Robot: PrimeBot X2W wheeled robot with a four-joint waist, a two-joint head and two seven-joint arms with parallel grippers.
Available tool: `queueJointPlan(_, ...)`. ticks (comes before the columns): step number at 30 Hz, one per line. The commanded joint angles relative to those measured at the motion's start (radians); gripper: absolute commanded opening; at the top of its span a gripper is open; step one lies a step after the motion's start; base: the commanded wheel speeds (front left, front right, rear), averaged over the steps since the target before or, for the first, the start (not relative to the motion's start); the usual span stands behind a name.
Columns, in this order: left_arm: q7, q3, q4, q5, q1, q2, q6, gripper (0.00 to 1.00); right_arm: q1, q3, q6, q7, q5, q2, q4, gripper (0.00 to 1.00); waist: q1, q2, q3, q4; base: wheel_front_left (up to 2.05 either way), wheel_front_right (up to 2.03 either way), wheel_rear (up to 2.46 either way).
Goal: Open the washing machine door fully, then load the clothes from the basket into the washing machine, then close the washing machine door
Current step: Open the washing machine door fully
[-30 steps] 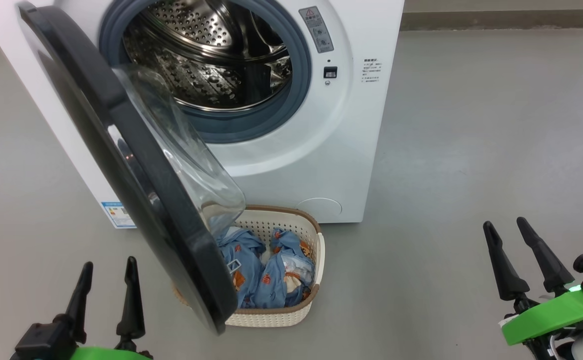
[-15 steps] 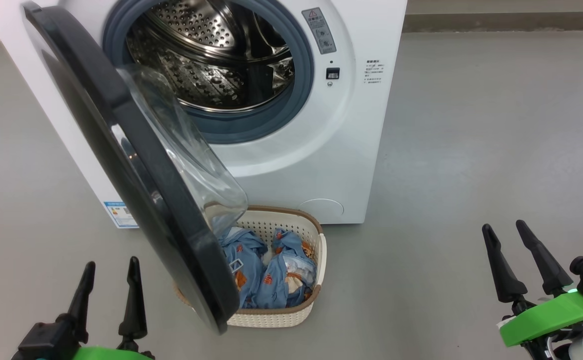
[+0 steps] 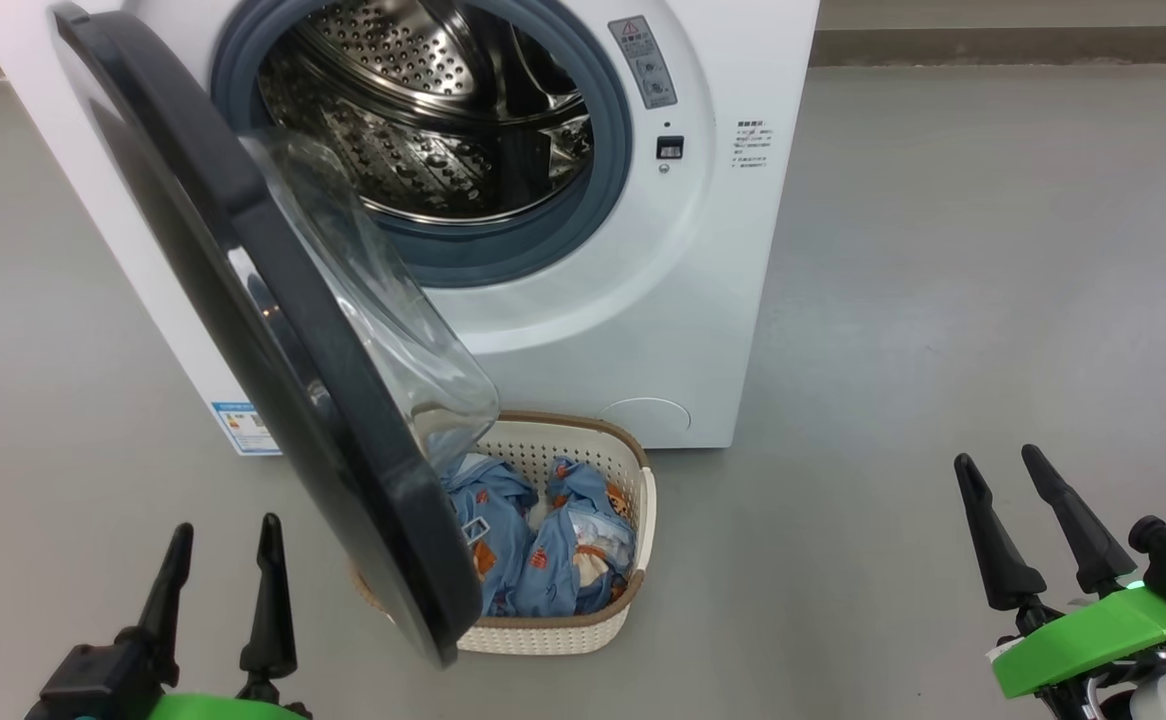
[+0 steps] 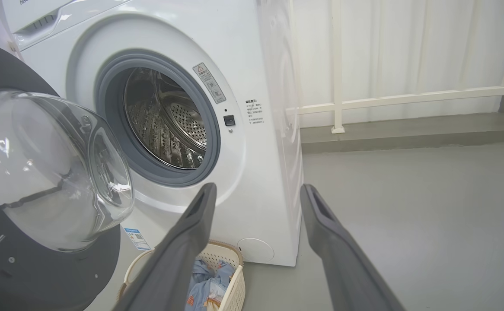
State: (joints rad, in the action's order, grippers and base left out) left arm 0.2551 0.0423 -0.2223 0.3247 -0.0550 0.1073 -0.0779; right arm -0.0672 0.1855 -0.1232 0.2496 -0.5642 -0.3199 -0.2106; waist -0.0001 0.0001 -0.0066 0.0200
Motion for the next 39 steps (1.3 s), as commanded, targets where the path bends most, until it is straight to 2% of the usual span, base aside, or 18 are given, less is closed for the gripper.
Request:
queueJointPlan(1,0.004,-0.028,0.032,0.008,-0.025,0.017,0.007,1.0,-0.014,0.013,-0.008,0.012,0.002,-0.021,0.018,1.0,0.0001,-0.0001,0.0,0.001,0.0,0.0,0.0)
queueJointPlan(17,0.005,-0.022,0.037,0.006,-0.023,0.028,0.013,1.0,-0.021,0.018,-0.008,0.012,-0.002,-0.017,0.013,1.0,0.0001,-0.0001,0.001,-0.001,0.0,0.0,0.0)
queueJointPlan(18,0.005,-0.02,0.039,0.004,-0.024,0.028,0.014,0.85,-0.022,0.018,-0.008,0.012,-0.002,-0.017,0.012,1.0,0.0001,-0.0001,0.001,-0.001,0.0,0.0,0.0)
queueJointPlan(19,0.005,-0.018,0.041,0.003,-0.025,0.028,0.015,0.4,-0.022,0.018,-0.008,0.012,-0.002,-0.016,0.012,1.0,0.0001,-0.0001,0.001,-0.001,0.0,0.0,0.0)
queueJointPlan(20,0.005,-0.017,0.045,0.003,-0.025,0.027,0.015,0.0,-0.022,0.019,-0.008,0.012,-0.002,-0.015,0.011,1.0,0.0001,-0.0001,0.001,-0.001,0.0,0.0,0.0)
queueJointPlan(28,0.006,-0.015,0.127,-0.023,-0.037,0.031,0.032,0.0,-0.015,0.018,-0.008,0.012,-0.006,-0.013,0.007,1.0,0.0001,-0.0001,-0.003,0.013,0.0,0.0,0.0)
queueJointPlan(34,0.006,0.005,0.359,-0.061,-0.051,0.019,0.033,0.0,-0.014,0.02,-0.008,0.012,-0.008,-0.013,0.005,1.0,0.0001,-0.0001,-0.006,0.029,0.0,0.0,0.0)
queueJointPlan(39,-0.037,0.069,0.477,-0.069,-0.058,0.011,0.019,0.0,-0.02,0.028,-0.008,0.012,-0.01,-0.008,0.004,1.0,0.0001,-0.0001,-0.006,0.034,0.0,0.0,0.0)
